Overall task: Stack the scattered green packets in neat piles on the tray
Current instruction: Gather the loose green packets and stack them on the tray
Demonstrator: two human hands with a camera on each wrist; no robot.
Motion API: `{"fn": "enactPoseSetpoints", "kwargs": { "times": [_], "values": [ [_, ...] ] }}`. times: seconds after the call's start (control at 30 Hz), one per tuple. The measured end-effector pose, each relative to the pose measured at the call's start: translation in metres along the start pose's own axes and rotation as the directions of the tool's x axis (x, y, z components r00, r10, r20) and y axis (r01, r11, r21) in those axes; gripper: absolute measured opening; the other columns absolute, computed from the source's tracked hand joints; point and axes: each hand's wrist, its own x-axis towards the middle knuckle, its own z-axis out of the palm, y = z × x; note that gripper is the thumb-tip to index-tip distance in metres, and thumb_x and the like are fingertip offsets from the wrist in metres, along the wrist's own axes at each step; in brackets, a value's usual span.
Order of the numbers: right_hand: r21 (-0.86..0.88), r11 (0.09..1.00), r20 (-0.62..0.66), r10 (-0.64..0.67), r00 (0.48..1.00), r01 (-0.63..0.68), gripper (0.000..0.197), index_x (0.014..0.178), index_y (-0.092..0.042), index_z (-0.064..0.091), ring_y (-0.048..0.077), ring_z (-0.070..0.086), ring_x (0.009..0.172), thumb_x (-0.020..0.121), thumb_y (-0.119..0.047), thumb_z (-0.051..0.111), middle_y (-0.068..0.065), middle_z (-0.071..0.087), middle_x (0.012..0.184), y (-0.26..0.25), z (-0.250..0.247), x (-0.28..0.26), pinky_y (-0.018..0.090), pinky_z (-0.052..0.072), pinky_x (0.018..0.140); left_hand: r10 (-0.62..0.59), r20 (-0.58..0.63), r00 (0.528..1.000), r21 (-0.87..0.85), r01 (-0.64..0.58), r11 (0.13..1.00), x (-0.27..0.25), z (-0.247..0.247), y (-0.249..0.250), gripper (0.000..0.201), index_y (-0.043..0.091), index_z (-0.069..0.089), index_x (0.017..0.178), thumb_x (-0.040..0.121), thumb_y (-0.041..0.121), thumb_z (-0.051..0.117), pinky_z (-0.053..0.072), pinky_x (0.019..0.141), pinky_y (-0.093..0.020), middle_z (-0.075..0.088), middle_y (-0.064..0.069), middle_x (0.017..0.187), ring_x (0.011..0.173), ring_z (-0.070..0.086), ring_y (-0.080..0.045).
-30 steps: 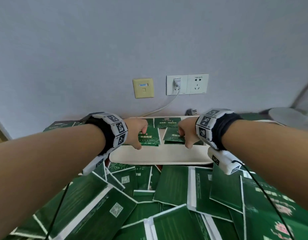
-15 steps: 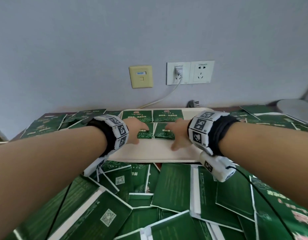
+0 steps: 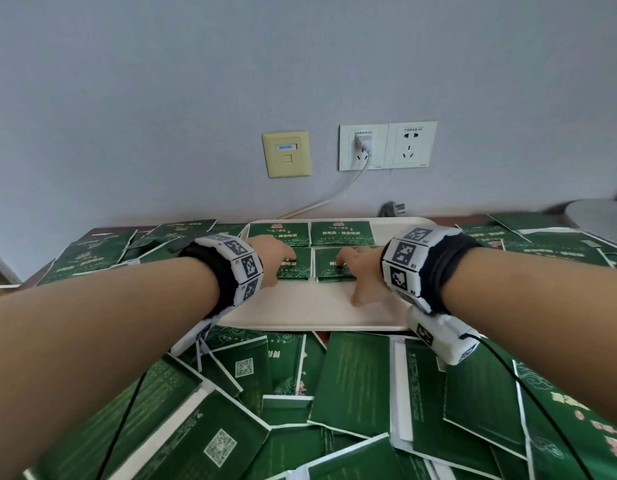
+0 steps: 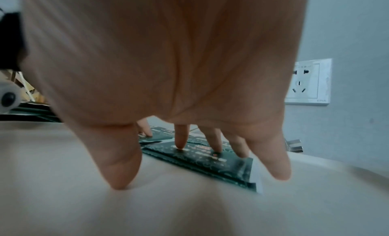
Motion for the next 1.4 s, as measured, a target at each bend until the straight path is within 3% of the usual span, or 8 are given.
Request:
{"fn": "enactPoseSetpoints", "kwargs": {
  "times": [0.13, 0.2, 0.33, 0.53, 0.97, 1.1, 1.23, 1.4],
  "values": [
    [-0.091, 0.995, 0.021, -0.049, 0.999, 0.051, 0.084, 0.153, -0.020, 0.006, 0.025, 0.040, 0.131, 0.090, -0.024, 0.061, 0.007, 0.024, 0.154, 0.003, -0.007, -0.013, 0.031, 0.041, 0.088, -0.015, -0.014, 1.000, 0.012, 0.015, 1.000, 0.003, 0.001, -0.001, 0.055, 0.021, 0.033, 0.148, 0.096, 0.016, 0.051, 0.041, 0.097, -0.030, 0.045, -0.006, 0.144, 0.129, 0.044, -0.023],
    [-0.123, 0.990, 0.067, -0.062, 0.996, 0.070, 0.082, 0.153, -0.018, 0.003, 0.026, 0.035, 0.136, 0.092, -0.023, 0.058, 0.007, 0.016, 0.157, 0.000, -0.005, -0.018, 0.030, 0.040, 0.095, -0.007, -0.049, 0.999, 0.012, 0.007, 1.000, 0.002, 0.003, -0.001, 0.054, 0.021, 0.034, 0.147, 0.096, 0.021, 0.052, 0.041, 0.096, -0.029, 0.047, -0.006, 0.141, 0.128, 0.044, -0.023],
    [-0.116, 0.991, 0.095, -0.058, 0.994, 0.069, 0.074, 0.150, -0.010, 0.014, 0.027, 0.041, 0.132, 0.092, -0.018, 0.058, 0.013, 0.024, 0.154, -0.005, 0.000, -0.018, 0.032, 0.039, 0.098, -0.004, -0.045, 0.999, 0.012, 0.004, 1.000, 0.006, 0.004, 0.000, 0.055, 0.020, 0.034, 0.147, 0.096, 0.021, 0.053, 0.041, 0.097, -0.030, 0.048, -0.007, 0.141, 0.128, 0.045, -0.024],
    [-0.093, 0.995, 0.103, -0.034, 0.994, 0.044, 0.087, 0.153, -0.019, -0.004, 0.027, 0.035, 0.137, 0.093, -0.026, 0.058, 0.008, 0.013, 0.158, -0.008, -0.003, -0.013, 0.033, 0.036, 0.101, -0.002, -0.035, 0.999, 0.015, 0.002, 1.000, 0.011, 0.004, -0.004, 0.054, 0.019, 0.035, 0.147, 0.096, 0.021, 0.053, 0.041, 0.098, -0.032, 0.050, -0.006, 0.141, 0.129, 0.045, -0.024],
    [-0.066, 0.997, 0.074, -0.043, 0.996, 0.047, 0.086, 0.153, -0.020, -0.002, 0.025, 0.034, 0.137, 0.093, -0.027, 0.058, 0.006, 0.013, 0.159, -0.006, -0.004, -0.013, 0.030, 0.036, 0.100, -0.019, -0.052, 0.998, -0.009, 0.019, 1.000, 0.007, 0.002, -0.006, 0.058, 0.020, 0.031, 0.149, 0.095, 0.019, 0.054, 0.039, 0.100, -0.031, 0.046, -0.008, 0.143, 0.131, 0.042, -0.024],
    [-0.092, 0.994, 0.064, -0.053, 0.997, 0.059, 0.083, 0.153, -0.019, 0.001, 0.026, 0.029, 0.140, 0.093, -0.026, 0.058, 0.006, 0.015, 0.158, -0.006, -0.012, -0.029, 0.035, 0.033, 0.105, -0.002, -0.076, 0.997, -0.017, 0.001, 1.000, -0.012, -0.008, -0.004, 0.059, 0.018, 0.031, 0.149, 0.095, 0.019, 0.055, 0.038, 0.098, -0.028, 0.045, -0.008, 0.145, 0.130, 0.044, -0.024],
    [-0.129, 0.990, 0.054, -0.056, 0.997, 0.063, 0.079, 0.154, -0.016, 0.004, 0.025, 0.025, 0.142, 0.095, -0.029, 0.055, 0.007, 0.017, 0.158, -0.008, -0.019, -0.054, 0.035, 0.029, 0.109, 0.037, -0.058, 0.998, -0.013, -0.038, 0.999, -0.040, -0.019, 0.001, 0.053, 0.021, 0.041, 0.143, 0.093, 0.024, 0.058, 0.038, 0.097, -0.027, 0.047, -0.003, 0.143, 0.128, 0.045, -0.022],
    [-0.211, 0.975, 0.054, -0.054, 0.997, 0.064, 0.080, 0.153, -0.016, 0.008, 0.023, 0.026, 0.142, 0.093, -0.034, 0.058, 0.006, 0.019, 0.157, -0.014, -0.012, -0.092, 0.032, 0.027, 0.109, 0.117, -0.051, 0.992, -0.051, -0.120, 0.992, -0.089, -0.023, 0.017, 0.041, 0.020, 0.055, 0.130, 0.090, 0.026, 0.063, 0.038, 0.090, -0.023, 0.058, 0.001, 0.126, 0.114, 0.053, -0.017]
  ]
}}
